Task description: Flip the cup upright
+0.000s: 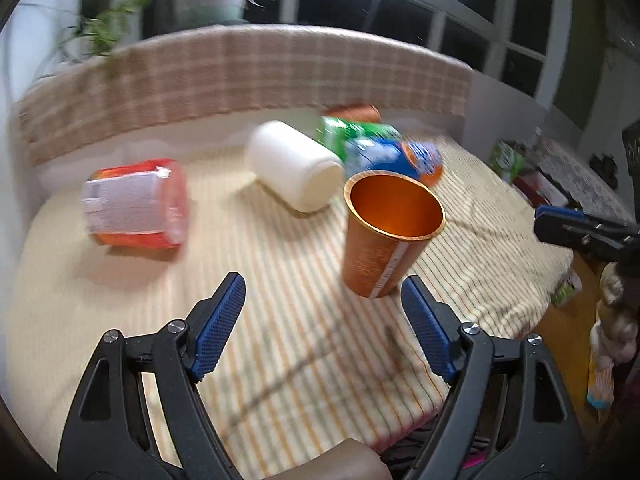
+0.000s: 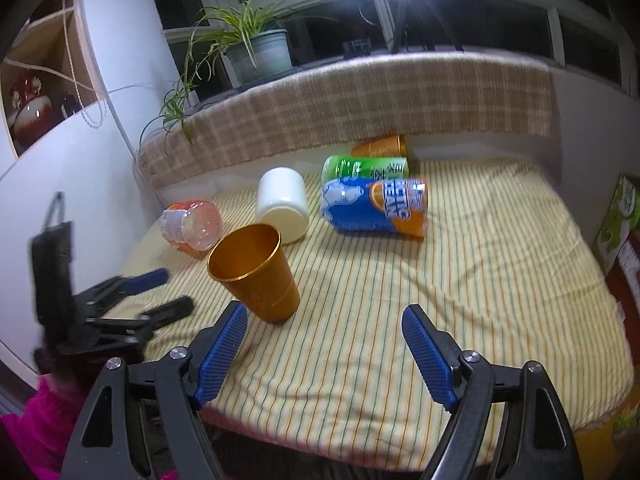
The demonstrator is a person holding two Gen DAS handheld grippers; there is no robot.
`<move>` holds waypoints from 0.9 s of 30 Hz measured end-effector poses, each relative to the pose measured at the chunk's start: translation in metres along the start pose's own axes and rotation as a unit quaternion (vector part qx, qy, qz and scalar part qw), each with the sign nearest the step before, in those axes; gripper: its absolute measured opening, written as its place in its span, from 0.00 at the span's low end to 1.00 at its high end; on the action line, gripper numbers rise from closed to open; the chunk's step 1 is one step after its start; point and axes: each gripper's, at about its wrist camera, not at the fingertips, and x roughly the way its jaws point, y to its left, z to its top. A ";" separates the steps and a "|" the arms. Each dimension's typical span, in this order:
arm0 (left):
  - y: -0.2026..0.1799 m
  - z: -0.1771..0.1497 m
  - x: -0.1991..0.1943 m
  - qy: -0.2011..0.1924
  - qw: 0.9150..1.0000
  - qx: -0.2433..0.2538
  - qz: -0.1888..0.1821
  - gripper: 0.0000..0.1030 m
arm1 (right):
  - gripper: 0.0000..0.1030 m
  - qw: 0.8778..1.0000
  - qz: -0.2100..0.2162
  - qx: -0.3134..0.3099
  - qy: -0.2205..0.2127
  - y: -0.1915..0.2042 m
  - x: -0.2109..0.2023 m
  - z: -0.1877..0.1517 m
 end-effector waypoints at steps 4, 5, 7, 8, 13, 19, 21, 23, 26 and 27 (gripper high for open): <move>0.005 0.002 -0.023 -0.020 0.999 -0.032 0.039 0.88 | 0.85 0.999 -0.025 -0.023 -0.026 0.013 -0.002 0.004; 0.005 0.003 -0.029 -0.026 0.998 -0.036 0.047 0.88 | 0.85 0.999 -0.026 -0.026 -0.029 0.015 -0.002 0.006; 0.004 0.005 -0.041 -0.042 0.996 -0.042 0.068 0.88 | 0.88 0.998 -0.028 -0.033 -0.038 0.020 -0.004 0.008; 0.003 0.006 -0.047 -0.051 0.994 -0.045 0.081 0.88 | 0.88 0.998 -0.030 -0.036 -0.043 0.022 -0.005 0.008; -0.004 0.010 -0.074 -0.096 0.987 -0.058 0.115 0.99 | 0.91 0.997 -0.036 -0.043 -0.059 0.027 -0.009 0.010; -0.020 0.011 -0.086 -0.118 0.983 -0.044 0.136 0.99 | 1.00 0.996 -0.042 -0.038 -0.074 0.025 -0.013 0.008; -0.022 0.011 -0.086 -0.116 0.983 -0.047 0.134 0.99 | 1.00 0.995 -0.045 -0.037 -0.076 0.025 -0.014 0.007; -0.024 0.011 -0.086 -0.114 0.983 -0.048 0.134 0.99 | 1.00 0.995 -0.047 -0.036 -0.076 0.024 -0.014 0.006; -0.026 0.011 -0.083 -0.110 0.983 -0.047 0.137 0.99 | 1.00 0.995 -0.049 -0.037 -0.076 0.024 -0.015 0.005; -0.026 0.010 -0.083 -0.109 0.983 -0.046 0.137 0.99 | 1.00 0.995 -0.050 -0.037 -0.076 0.023 -0.015 0.004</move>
